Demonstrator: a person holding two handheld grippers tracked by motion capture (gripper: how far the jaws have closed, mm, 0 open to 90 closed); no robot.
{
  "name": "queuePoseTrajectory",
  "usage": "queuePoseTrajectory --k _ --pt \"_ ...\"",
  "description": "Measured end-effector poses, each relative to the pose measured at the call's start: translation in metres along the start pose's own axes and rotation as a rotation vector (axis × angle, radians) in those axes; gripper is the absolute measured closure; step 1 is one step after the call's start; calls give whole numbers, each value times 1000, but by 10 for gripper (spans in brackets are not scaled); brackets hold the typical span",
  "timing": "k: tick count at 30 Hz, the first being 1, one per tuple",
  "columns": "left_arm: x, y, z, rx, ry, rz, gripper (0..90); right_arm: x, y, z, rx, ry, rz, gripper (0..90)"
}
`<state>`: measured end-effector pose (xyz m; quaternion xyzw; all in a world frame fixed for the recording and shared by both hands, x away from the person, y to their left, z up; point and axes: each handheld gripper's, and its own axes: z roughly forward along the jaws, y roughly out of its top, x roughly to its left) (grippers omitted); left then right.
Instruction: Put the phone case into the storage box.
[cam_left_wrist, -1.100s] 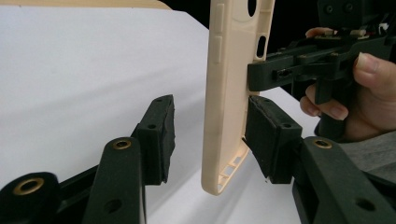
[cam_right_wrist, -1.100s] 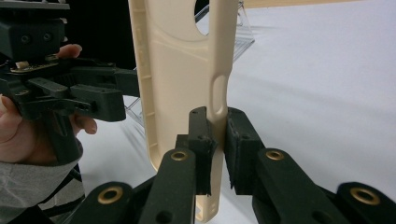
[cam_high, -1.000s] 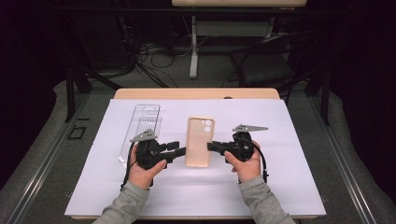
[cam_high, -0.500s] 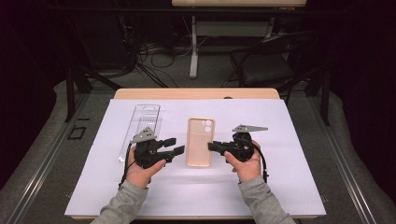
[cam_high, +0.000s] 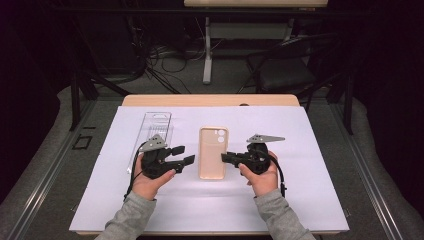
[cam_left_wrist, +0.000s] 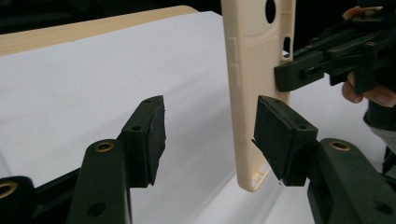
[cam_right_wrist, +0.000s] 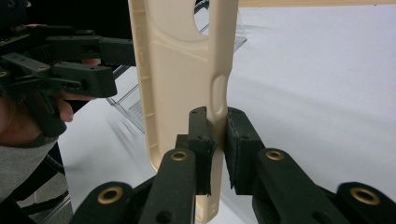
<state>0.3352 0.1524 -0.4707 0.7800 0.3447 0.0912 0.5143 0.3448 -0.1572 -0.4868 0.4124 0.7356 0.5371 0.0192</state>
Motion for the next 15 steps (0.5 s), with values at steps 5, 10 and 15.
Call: queuePoseTrajectory --k 5,10,15 --pt "0 4 -7 17 34 -5 447 3 -1 2 1 -1 -11 821" --pt "1 6 -11 16 43 -1 414 7 -2 4 7 -1 -19 821" --pt "0 8 -11 28 58 12 298 10 -3 6 8 -4 -31 821"
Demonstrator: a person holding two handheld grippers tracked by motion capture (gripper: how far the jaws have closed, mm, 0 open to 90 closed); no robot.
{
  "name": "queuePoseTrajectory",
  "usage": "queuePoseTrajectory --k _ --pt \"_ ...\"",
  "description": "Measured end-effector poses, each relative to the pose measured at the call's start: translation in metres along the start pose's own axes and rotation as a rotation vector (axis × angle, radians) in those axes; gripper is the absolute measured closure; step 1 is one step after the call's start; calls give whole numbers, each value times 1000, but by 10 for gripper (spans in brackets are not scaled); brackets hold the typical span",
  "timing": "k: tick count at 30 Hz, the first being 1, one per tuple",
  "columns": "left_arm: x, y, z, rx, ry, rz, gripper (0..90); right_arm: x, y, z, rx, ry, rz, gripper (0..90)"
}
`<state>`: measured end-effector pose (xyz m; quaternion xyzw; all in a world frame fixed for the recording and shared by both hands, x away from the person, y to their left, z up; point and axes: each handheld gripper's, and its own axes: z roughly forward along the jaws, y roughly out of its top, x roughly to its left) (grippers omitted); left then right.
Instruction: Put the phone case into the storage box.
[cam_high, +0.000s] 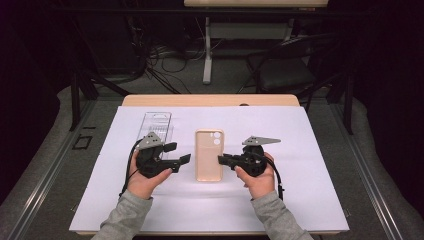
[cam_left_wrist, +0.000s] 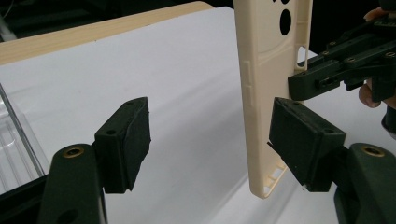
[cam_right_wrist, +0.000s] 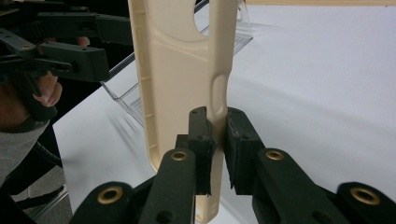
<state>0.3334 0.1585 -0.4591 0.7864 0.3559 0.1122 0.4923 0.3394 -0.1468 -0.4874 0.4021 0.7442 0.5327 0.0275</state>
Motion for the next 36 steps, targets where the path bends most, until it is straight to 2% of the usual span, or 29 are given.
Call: queuePoseTrajectory --k 11,15,17,21,24,27,28,33,36 --pt "-8 5 5 50 20 67 184 2 -1 2 8 -8 -15 821" --pt "-11 11 8 59 38 116 153 2 -2 3 8 -9 -14 821" --pt "-11 12 9 61 30 119 150 2 -2 3 8 -10 -12 821" --pt "-11 15 12 74 56 136 115 2 -2 3 9 -15 -13 821" --pt "-11 18 15 97 67 148 89 1 -2 3 9 -15 -13 821" --pt "-12 19 16 107 56 157 87 1 -2 2 9 -18 -14 821" --pt "-14 20 17 124 63 172 67 1 -3 2 7 -18 -14 821" --pt "-16 25 16 132 82 205 58 1 -3 2 10 -19 -17 821" --pt "-15 29 16 130 92 202 58 1 -3 2 9 -21 -16 821"
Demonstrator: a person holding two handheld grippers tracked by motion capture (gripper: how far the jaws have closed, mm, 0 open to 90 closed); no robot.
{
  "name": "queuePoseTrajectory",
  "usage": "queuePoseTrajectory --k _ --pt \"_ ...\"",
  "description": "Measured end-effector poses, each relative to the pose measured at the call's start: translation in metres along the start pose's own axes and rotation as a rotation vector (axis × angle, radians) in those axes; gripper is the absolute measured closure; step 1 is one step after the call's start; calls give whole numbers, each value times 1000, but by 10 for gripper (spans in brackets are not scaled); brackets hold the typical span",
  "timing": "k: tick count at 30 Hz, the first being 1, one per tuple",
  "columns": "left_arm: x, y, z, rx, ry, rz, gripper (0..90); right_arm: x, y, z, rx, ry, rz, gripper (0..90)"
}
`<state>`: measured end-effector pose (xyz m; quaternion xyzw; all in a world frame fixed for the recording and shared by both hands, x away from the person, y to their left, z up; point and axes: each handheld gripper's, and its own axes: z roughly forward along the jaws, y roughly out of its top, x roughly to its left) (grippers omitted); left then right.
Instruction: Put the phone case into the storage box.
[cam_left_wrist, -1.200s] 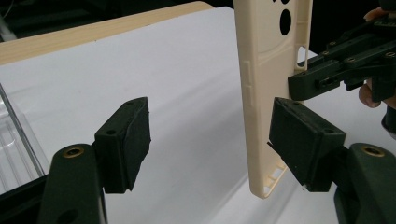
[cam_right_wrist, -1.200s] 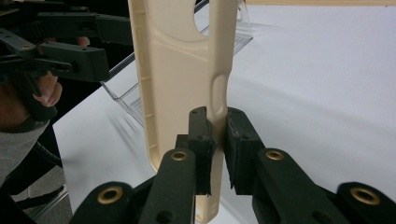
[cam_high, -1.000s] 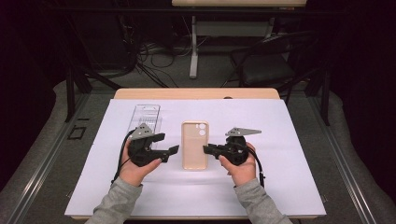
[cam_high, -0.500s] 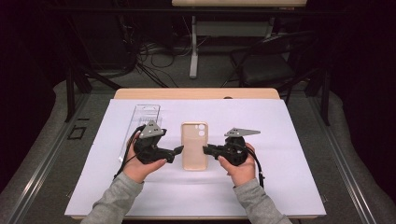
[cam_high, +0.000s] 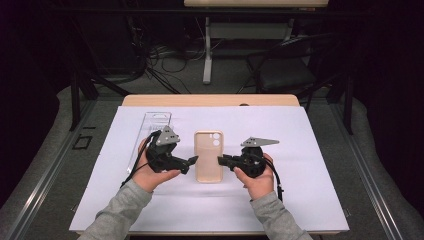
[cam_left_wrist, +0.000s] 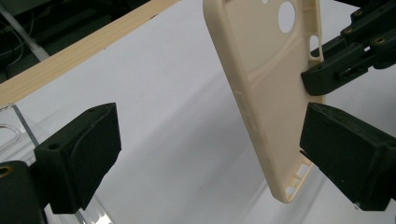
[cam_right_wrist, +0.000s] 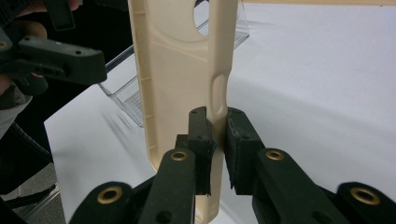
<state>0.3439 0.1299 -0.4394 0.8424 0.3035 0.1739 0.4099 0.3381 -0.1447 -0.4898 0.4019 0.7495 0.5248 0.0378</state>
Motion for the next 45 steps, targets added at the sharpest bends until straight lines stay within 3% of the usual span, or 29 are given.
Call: queuePoseTrajectory --k 11,27,34,45 --pt "1 11 -2 -3 29 22 59 2 0 0 -2 -4 -10 821" --pt "-4 34 -1 -10 61 90 94 4 -1 1 -1 -7 -17 821" --pt "-3 39 1 -6 88 119 155 4 -1 1 -6 -9 -21 821" --pt "-4 41 1 9 99 156 249 6 -1 2 -6 -45 -55 821"
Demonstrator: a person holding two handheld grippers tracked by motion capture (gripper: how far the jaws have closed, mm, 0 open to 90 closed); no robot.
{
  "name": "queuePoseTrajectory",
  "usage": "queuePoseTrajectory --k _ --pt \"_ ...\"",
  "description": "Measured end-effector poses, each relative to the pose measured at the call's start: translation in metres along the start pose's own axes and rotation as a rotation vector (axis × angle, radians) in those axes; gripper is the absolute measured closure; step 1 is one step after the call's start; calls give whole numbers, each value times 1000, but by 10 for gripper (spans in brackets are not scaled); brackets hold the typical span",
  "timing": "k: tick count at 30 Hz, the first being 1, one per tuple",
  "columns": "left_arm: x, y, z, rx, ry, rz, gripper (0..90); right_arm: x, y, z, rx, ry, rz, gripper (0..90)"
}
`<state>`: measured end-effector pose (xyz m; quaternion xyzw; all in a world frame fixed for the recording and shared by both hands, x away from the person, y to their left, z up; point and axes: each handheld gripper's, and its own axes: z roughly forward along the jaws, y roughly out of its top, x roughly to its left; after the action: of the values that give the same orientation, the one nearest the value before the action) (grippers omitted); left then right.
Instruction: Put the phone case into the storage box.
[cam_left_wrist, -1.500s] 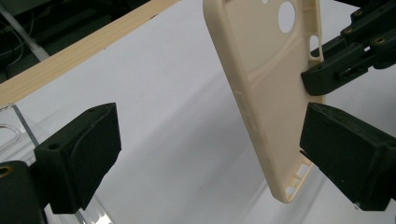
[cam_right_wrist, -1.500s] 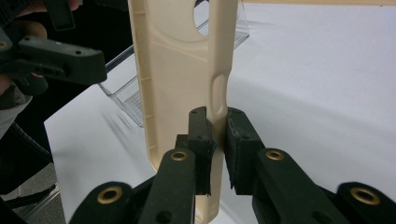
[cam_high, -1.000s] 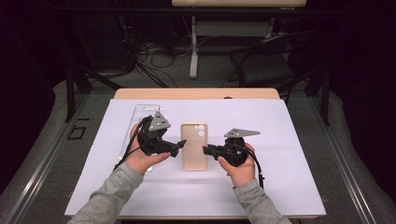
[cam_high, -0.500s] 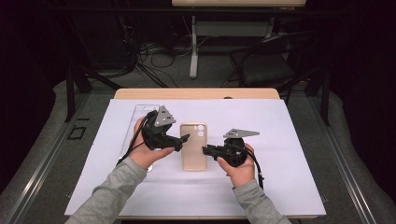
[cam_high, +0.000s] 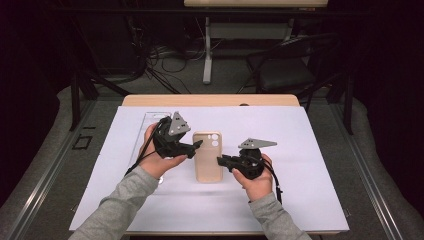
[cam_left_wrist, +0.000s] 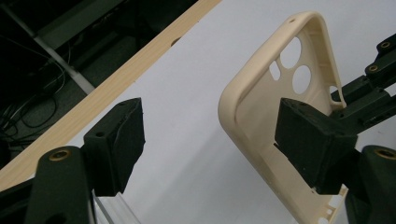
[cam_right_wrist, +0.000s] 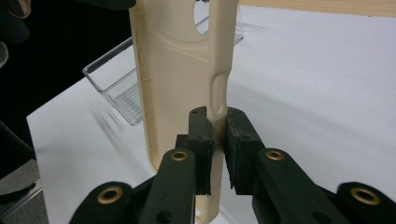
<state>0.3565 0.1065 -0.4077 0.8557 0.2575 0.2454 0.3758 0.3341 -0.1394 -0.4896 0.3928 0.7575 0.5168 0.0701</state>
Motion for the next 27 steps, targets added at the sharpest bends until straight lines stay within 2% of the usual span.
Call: queuePoseTrajectory --k 6,12,22,23,27 --pt "-1 0 -1 -1 -5 17 339 2 0 1 8 -15 -16 821" --pt "-3 1 -1 13 -2 54 387 3 -1 1 9 -31 -33 821" --pt "-7 2 -1 36 4 102 533 5 -1 2 13 -52 -57 821" --pt "-7 3 -1 44 14 114 555 6 -1 2 15 -53 -56 821" --pt "-8 4 -1 50 15 117 579 6 -1 2 16 -56 -65 821"
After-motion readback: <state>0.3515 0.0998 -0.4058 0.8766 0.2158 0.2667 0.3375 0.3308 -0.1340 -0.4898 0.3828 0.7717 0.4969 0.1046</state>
